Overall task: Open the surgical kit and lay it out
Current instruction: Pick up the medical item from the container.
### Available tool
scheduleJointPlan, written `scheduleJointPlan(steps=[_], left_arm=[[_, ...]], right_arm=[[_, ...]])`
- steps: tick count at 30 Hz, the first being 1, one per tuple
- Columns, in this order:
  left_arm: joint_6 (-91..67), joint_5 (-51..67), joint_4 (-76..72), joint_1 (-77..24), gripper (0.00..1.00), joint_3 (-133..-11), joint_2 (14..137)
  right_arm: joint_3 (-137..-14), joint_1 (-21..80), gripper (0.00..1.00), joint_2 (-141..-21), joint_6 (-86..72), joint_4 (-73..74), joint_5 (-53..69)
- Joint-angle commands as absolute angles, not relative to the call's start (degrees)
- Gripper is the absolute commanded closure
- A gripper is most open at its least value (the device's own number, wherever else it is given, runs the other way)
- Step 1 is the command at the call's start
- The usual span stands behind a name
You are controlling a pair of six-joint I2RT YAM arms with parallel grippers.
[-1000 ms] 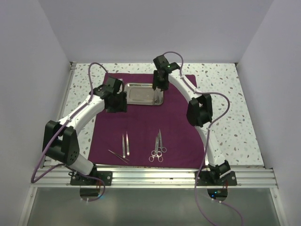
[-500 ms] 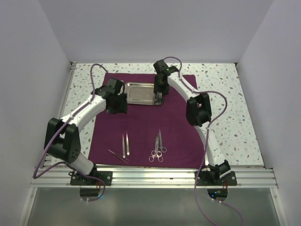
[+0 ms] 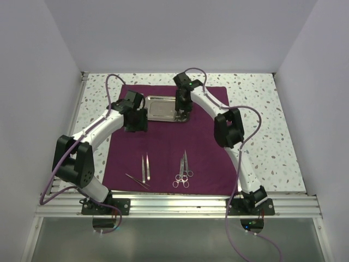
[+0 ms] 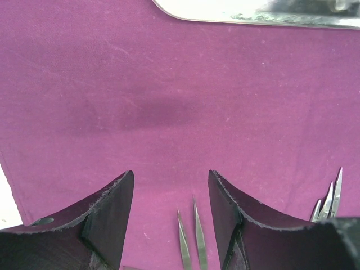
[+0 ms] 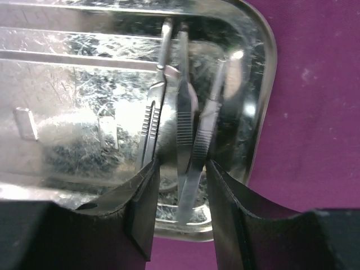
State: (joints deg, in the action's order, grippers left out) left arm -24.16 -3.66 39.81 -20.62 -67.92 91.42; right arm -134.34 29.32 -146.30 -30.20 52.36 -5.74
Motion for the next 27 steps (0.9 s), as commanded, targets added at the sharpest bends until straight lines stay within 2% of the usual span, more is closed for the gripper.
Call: scheduleJointPlan(steps=[1,7,14,17,23,27], left_arm=[[-22.24,-5.10,37.62,-20.30,0.41,-68.99,91.67],[-21.45,-5.89,37.79,-20.13,0.41,-68.73,91.50],[-20.83,-5.89,37.97,-20.13,0.41,-68.64,91.32],[-20.65,-6.15,38.23,-20.21,0.41,-69.08,91.32],[-20.83,-6.42,38.76,-20.13,0.41,-71.01,91.41],[-20.83,-6.94,39.02,-20.13,0.31,-72.33,91.06]], right_arm=[[-129.91,32.34,0.58,-149.06,-31.64,55.90,-3.52],[-125.07,33.48,0.66,-148.27,-32.69,54.67,-2.90],[-122.61,33.40,0.94,-148.18,-32.52,54.76,-3.25],[-122.69,33.49,1.00,-147.13,-32.26,55.37,-3.51],[-125.32,33.40,1.00,-142.74,-31.82,56.95,-4.30],[-127.88,33.40,1.00,-139.31,-31.47,58.27,-4.75]])
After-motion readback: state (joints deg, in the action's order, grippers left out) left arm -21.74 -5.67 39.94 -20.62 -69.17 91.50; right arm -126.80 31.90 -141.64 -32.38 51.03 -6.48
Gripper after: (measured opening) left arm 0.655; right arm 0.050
